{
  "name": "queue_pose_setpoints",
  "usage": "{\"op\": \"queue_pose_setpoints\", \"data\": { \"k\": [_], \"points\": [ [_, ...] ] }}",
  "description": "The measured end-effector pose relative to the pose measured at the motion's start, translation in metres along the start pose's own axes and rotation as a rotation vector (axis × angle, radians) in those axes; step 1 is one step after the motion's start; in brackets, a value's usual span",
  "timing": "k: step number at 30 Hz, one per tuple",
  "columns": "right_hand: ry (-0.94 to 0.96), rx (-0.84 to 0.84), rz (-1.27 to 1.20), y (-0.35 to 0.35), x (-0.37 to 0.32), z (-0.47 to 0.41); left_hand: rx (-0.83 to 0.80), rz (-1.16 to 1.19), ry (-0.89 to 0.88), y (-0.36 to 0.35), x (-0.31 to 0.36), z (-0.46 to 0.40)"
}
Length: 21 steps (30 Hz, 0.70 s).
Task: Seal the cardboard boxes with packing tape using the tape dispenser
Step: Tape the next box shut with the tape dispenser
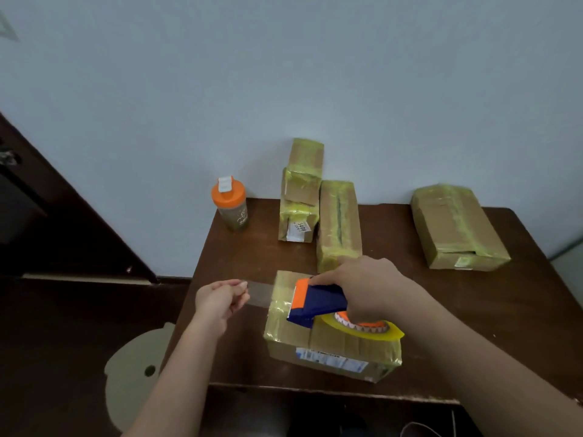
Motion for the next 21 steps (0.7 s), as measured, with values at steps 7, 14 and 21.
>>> {"op": "queue_pose_setpoints", "data": {
  "k": [7,14,21],
  "points": [
    [0.003,0.061,0.058,0.006,0.008,-0.001,0.033,0.076,0.019,0.002,-0.012,0.001],
    [0.001,0.030,0.044,-0.004,0.008,0.004,0.045,0.085,0.003,-0.004,-0.021,0.003],
    [0.005,0.014,0.035,-0.006,0.006,0.006,0.063,0.083,0.005,-0.005,-0.026,0.005]
  ]
}}
Point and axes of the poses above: each hand's wrist, its own z-axis away from the middle knuckle, its own y-axis out of the back of the hand, x = y × z, the point moved 6 cm from there along -z, towards the middle knuckle, and after that the axes turned 14 degrees about y, right-handed, at the moved point
